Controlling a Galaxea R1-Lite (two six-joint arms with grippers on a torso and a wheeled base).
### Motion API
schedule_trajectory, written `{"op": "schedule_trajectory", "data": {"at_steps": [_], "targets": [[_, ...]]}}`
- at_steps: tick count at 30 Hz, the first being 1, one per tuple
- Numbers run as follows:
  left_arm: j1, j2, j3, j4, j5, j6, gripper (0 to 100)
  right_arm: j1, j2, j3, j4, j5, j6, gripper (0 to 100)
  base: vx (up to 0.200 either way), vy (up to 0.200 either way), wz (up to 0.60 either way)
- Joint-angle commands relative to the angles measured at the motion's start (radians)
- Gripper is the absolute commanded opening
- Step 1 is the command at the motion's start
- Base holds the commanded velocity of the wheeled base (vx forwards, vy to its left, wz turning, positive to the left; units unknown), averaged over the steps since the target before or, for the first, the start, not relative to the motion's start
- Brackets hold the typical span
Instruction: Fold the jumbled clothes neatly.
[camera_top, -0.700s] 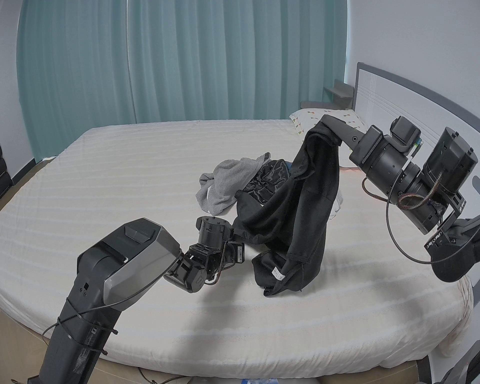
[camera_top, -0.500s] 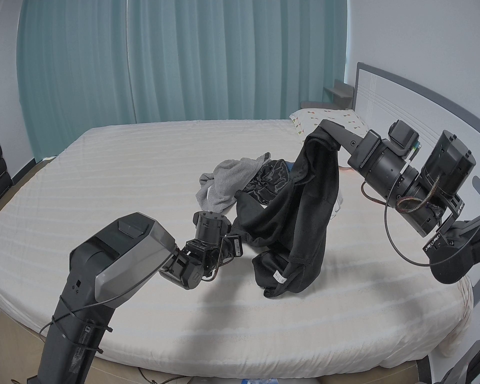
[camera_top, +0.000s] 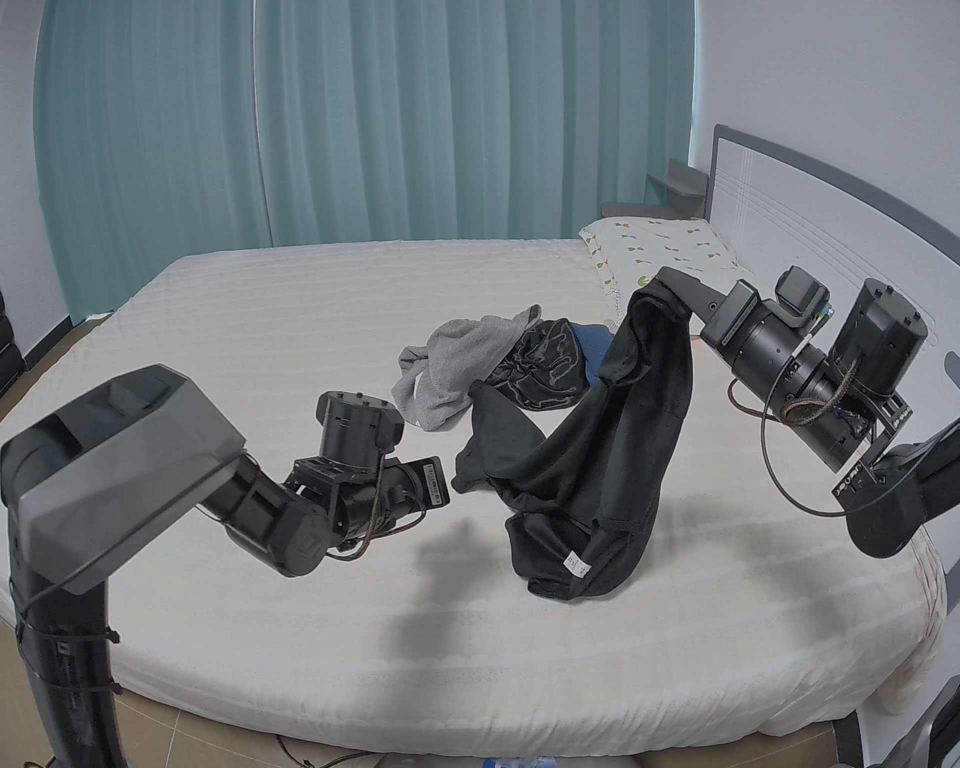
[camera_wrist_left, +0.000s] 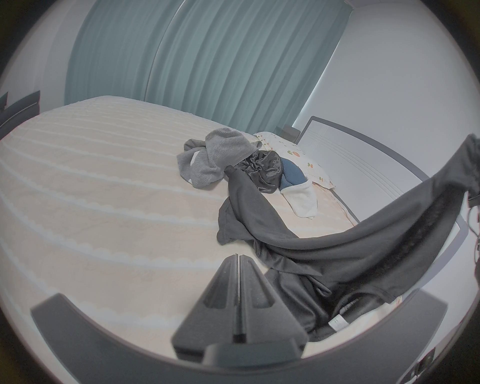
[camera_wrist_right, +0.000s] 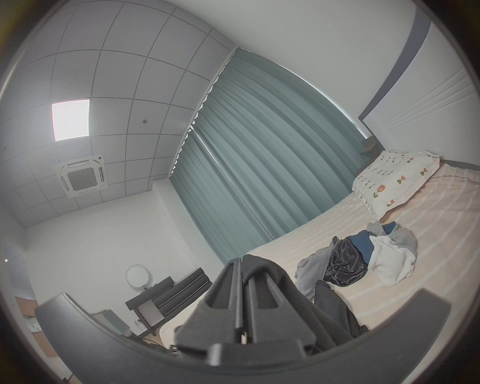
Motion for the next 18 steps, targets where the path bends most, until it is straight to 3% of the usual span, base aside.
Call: {"op": "schedule_trajectory", "data": {"at_steps": [1,9,15,16,18], "targets": [[0.009,-0.112,0.066,-0.001,-0.012,0.001,0,-0.017,0.051,-0.007,-0.029,-0.003,0.01,0,0.0,0.0,0.0],[0.009,0.053,-0.066,0.002,-0.014,0.093,0,-0.012,-0.052,-0.051,-0.026,0.002,0.004,0,0.0,0.0,0.0],[0.009,0.17,-0.12,0.022,-0.014,0.244,0,0.035,-0.091,-0.051,0.01,-0.001,-0.003,0,0.0,0.0,0.0],[0.009,0.171,-0.122,0.021,-0.014,0.251,100,0.037,-0.089,-0.053,0.01,-0.001,-0.003,0,0.0,0.0,0.0],[0.001,0.19,-0.151,0.011,-0.005,0.248,100,0.044,-0.089,-0.053,0.012,-0.001,-0.003,0,0.0,0.0,0.0]]}}
